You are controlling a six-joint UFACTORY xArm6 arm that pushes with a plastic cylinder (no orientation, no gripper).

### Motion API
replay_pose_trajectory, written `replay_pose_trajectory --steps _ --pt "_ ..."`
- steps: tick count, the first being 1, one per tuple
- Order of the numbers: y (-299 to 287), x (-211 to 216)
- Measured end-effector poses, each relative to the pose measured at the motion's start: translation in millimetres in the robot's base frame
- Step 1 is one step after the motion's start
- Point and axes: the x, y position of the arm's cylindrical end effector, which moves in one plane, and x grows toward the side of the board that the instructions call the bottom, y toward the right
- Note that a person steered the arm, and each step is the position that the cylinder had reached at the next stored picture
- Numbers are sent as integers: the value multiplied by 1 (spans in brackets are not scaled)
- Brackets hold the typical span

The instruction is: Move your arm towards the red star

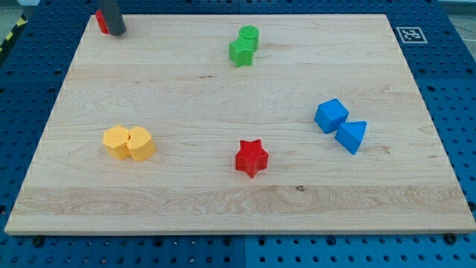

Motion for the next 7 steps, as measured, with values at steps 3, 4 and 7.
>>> replay_pose_trajectory --steps 3,4,7 --pt "68 17" --pt "109 51" --pt "185 127"
